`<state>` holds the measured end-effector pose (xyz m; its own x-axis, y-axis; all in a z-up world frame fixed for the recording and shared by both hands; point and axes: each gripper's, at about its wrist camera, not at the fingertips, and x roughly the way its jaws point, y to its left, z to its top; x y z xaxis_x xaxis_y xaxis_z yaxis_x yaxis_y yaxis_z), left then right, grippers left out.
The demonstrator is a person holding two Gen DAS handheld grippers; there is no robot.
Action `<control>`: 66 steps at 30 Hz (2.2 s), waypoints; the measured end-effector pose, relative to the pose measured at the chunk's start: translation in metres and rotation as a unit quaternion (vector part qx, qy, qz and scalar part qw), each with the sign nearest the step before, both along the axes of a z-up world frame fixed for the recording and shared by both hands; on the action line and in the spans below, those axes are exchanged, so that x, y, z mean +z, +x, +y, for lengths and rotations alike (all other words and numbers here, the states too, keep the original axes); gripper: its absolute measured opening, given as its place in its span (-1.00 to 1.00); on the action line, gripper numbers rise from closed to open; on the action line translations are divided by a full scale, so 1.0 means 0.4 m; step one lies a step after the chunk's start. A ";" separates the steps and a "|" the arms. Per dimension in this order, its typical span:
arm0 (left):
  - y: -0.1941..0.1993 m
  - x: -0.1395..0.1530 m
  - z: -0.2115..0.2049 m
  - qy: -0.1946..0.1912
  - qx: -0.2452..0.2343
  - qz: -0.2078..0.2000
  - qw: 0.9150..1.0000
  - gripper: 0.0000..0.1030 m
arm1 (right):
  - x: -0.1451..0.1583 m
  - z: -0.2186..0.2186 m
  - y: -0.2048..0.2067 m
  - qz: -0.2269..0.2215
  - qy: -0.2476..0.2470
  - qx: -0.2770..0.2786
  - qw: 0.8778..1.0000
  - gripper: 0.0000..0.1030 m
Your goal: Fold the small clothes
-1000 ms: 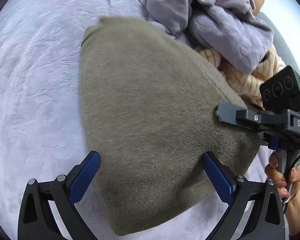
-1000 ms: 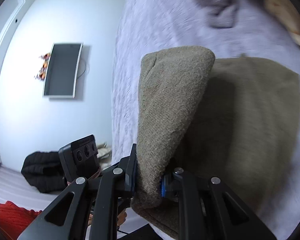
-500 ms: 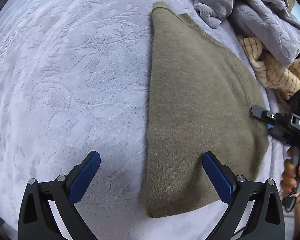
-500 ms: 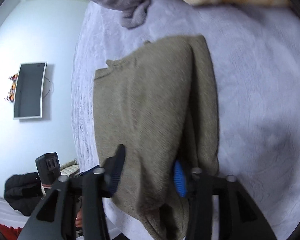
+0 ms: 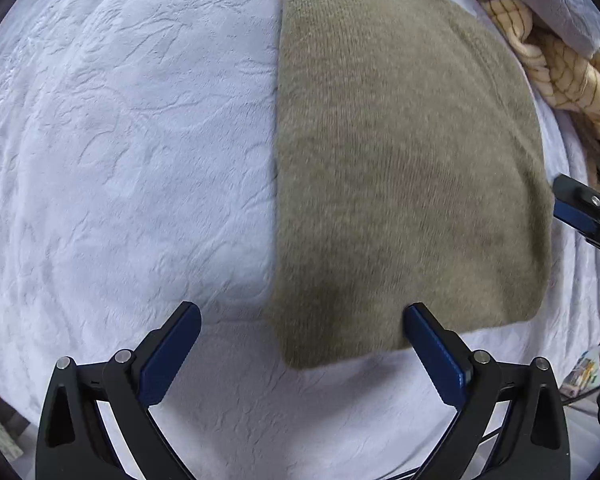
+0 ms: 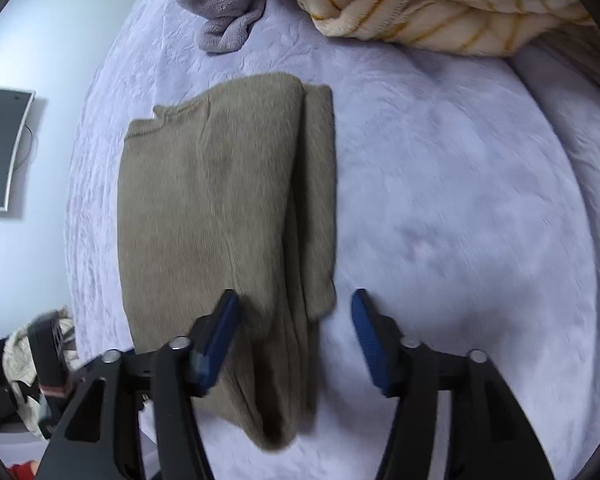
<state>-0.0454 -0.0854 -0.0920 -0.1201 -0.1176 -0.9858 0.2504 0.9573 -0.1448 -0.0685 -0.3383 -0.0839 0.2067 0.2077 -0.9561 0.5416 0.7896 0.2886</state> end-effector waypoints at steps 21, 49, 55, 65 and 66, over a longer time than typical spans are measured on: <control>-0.197 0.055 0.207 0.038 -0.086 -0.027 0.995 0.98 | 0.042 0.306 -0.183 0.071 -0.091 -0.007 0.993 0.64; -0.165 0.037 0.309 0.015 0.005 -0.011 1.000 0.98 | -0.043 0.176 -0.069 0.104 -0.067 0.008 0.992 -0.46; -0.156 0.056 0.242 0.033 0.001 -0.013 0.999 0.98 | -0.003 0.145 -0.097 0.108 -0.063 0.029 0.992 0.11; -0.069 0.043 0.143 0.047 -0.002 -0.006 0.999 0.98 | 0.045 0.073 0.007 0.082 -0.068 0.038 0.994 0.11; -0.040 0.027 0.128 0.048 -0.003 -0.007 0.999 0.98 | 0.046 0.069 0.026 0.080 -0.069 0.038 0.994 0.11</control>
<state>-0.0614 -0.0342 -0.0811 -0.1075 -0.0214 -0.9940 0.2566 0.9653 -0.0486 -0.0580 -0.3109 -0.0654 0.0391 0.0815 -0.9959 0.5095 0.8557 0.0900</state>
